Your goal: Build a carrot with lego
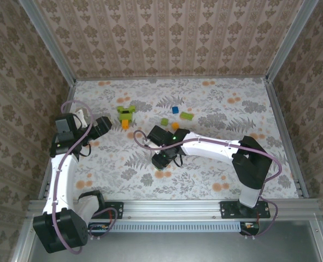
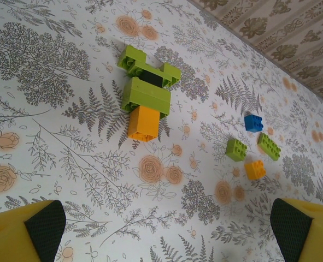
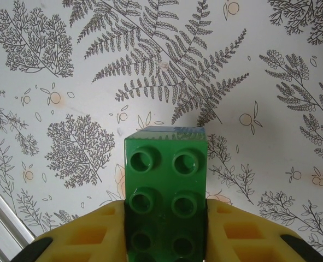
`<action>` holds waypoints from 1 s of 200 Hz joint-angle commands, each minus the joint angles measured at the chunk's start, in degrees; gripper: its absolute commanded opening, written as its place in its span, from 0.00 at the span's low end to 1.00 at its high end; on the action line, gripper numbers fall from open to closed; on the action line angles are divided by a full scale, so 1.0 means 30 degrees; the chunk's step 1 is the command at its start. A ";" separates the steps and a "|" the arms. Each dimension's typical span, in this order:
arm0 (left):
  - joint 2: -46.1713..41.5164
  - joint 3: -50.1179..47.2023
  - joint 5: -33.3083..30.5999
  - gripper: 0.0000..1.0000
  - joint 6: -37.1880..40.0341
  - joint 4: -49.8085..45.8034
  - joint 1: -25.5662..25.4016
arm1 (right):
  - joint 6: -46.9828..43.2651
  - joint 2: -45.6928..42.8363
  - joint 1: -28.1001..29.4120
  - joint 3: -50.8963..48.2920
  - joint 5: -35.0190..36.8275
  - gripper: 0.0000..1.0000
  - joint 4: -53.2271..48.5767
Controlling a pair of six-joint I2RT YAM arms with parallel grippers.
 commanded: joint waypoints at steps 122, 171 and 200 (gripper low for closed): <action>0.0137 -0.0071 0.0234 1.00 0.0404 0.0309 -0.0111 | -0.0384 -0.0817 0.0167 0.1036 0.0825 0.31 -0.3890; 0.0075 -0.0084 0.0275 1.00 0.0379 0.0302 -0.0161 | -0.1018 -0.1516 -0.0176 0.0896 0.0564 0.31 -0.4171; 0.0082 -0.0062 0.0315 1.00 0.0375 0.0322 -0.0172 | -0.1249 -0.1692 -0.0381 0.0035 -0.0391 0.31 -0.3303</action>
